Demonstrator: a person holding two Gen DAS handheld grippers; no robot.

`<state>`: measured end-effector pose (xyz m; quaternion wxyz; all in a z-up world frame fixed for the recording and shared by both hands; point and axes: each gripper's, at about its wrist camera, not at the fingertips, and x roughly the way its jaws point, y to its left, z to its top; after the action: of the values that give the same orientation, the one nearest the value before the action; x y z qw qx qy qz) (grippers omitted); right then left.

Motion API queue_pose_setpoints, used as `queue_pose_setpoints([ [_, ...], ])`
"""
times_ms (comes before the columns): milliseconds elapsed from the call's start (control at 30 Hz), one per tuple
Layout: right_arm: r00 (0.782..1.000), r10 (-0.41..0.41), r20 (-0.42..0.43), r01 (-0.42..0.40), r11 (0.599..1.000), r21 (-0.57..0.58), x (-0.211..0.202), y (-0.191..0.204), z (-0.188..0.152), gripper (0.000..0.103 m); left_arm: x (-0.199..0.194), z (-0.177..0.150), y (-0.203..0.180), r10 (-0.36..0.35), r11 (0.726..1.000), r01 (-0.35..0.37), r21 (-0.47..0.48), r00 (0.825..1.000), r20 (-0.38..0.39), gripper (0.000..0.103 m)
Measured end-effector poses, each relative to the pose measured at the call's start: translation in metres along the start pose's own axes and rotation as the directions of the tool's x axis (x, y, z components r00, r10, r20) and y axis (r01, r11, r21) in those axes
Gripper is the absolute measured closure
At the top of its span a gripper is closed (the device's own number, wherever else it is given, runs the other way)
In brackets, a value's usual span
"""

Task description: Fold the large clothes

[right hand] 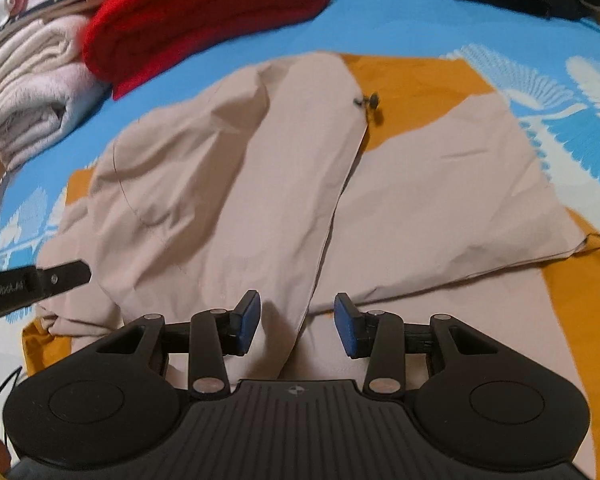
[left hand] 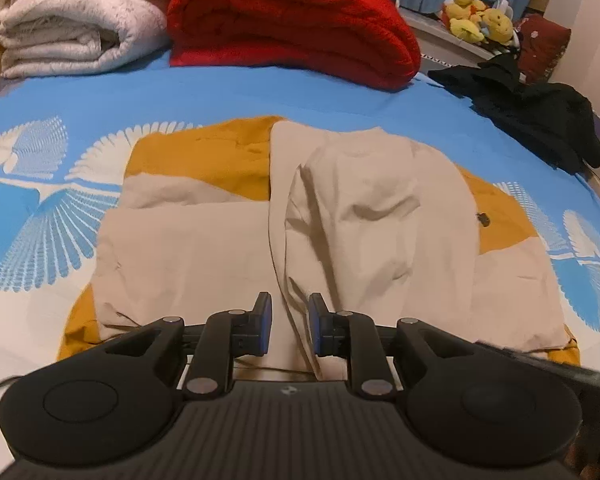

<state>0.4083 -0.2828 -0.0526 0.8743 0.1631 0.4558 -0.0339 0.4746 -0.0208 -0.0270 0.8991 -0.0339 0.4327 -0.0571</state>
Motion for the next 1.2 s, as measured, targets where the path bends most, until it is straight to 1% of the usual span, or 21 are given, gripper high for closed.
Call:
queue_pose_setpoints([
  [100,0.998,0.012,0.063,-0.012,1.0,-0.001,-0.019,0.001,0.005,0.06,-0.022,0.003,0.0,-0.001,1.0,0.0,0.028,1.0,0.026,0.078],
  [167,0.992,0.015,0.127,-0.012,1.0,-0.025,-0.038,0.002,0.009,0.06,-0.04,0.005,0.001,-0.003,0.999,0.0,0.049,0.998,0.056,0.077],
  [233,0.975,0.015,0.222,-0.002,0.998,-0.058,-0.064,0.003,0.013,0.06,-0.061,0.006,0.005,-0.016,0.998,0.01,0.064,0.995,0.101,0.075],
  [267,0.959,0.017,0.283,0.003,0.997,-0.071,-0.08,0.002,0.015,0.06,-0.074,0.006,0.009,-0.02,0.997,0.01,0.073,0.991,0.134,0.075],
  [333,0.905,0.024,0.425,0.019,0.995,-0.096,-0.117,0.0,0.017,0.06,-0.1,0.005,0.016,-0.032,0.996,0.015,0.085,0.979,0.2,0.075],
  [433,0.806,0.054,0.589,0.023,0.992,-0.121,-0.179,-0.009,0.017,0.06,-0.148,-0.005,0.035,-0.044,0.997,0.023,0.072,0.951,0.307,0.075],
  [467,0.773,0.063,0.631,0.02,0.992,-0.123,-0.201,-0.013,0.015,0.06,-0.165,-0.011,0.043,-0.041,0.998,0.023,0.059,0.941,0.335,0.075],
  [533,0.719,0.065,0.692,0.035,0.991,-0.129,-0.244,-0.025,0.003,0.06,-0.198,-0.026,0.057,-0.005,1.0,-0.006,0.028,0.928,0.373,0.075],
  [567,0.695,0.046,0.718,0.058,0.991,-0.119,-0.265,-0.033,-0.006,0.06,-0.218,-0.038,0.067,0.004,1.0,-0.009,0.01,0.921,0.39,0.075],
  [600,0.673,0.016,0.739,0.086,0.991,-0.099,-0.288,-0.04,-0.021,0.06,-0.235,-0.052,0.076,0.002,1.0,0.0,-0.005,0.916,0.401,0.075],
  [667,0.649,-0.026,0.761,0.119,0.991,-0.068,-0.322,-0.058,-0.05,0.06,-0.263,-0.081,0.091,-0.004,1.0,0.016,-0.025,0.912,0.409,0.075],
  [733,0.624,-0.08,0.778,0.17,0.985,-0.035,-0.352,-0.078,-0.086,0.06,-0.284,-0.11,0.101,-0.012,1.0,0.019,-0.012,0.913,0.408,0.075],
  [800,0.606,-0.142,0.783,0.225,0.974,0.003,-0.372,-0.096,-0.117,0.06,-0.302,-0.14,0.106,-0.001,1.0,-0.003,0.009,0.913,0.407,0.075],
  [867,0.602,-0.192,0.775,0.258,0.965,0.038,-0.388,-0.111,-0.145,0.06,-0.317,-0.166,0.111,-0.007,1.0,-0.003,0.023,0.905,0.426,0.075],
  [933,0.589,-0.223,0.777,0.287,0.956,0.057,-0.397,-0.122,-0.171,0.06,-0.328,-0.195,0.114,-0.004,0.999,-0.014,0.037,0.895,0.446,0.075],
  [967,0.585,-0.235,0.776,0.298,0.952,0.064,-0.399,-0.125,-0.184,0.06,-0.331,-0.209,0.115,-0.001,0.999,-0.016,0.033,0.896,0.444,0.075],
  [1033,0.58,-0.245,0.777,0.306,0.949,0.071,-0.404,-0.132,-0.213,0.06,-0.336,-0.229,0.118,-0.01,1.0,0.007,0.008,0.907,0.422,0.076],
  [1067,0.585,-0.244,0.774,0.306,0.95,0.068,-0.404,-0.136,-0.223,0.06,-0.341,-0.237,0.118,-0.032,0.999,0.033,0.004,0.904,0.427,0.076],
  [1100,0.585,-0.248,0.772,0.307,0.949,0.072,-0.406,-0.138,-0.23,0.06,-0.347,-0.244,0.117,-0.049,0.999,0.048,0.014,0.895,0.444,0.076],
  [1167,0.566,-0.24,0.789,0.303,0.95,0.071,-0.411,-0.141,-0.245,0.06,-0.358,-0.254,0.11,-0.077,0.996,0.05,0.069,0.877,0.475,0.076],
  [1200,0.567,-0.232,0.79,0.305,0.95,0.06,-0.412,-0.143,-0.25,0.06,-0.364,-0.259,0.107,-0.1,0.994,0.063,0.09,0.865,0.492,0.076],
])
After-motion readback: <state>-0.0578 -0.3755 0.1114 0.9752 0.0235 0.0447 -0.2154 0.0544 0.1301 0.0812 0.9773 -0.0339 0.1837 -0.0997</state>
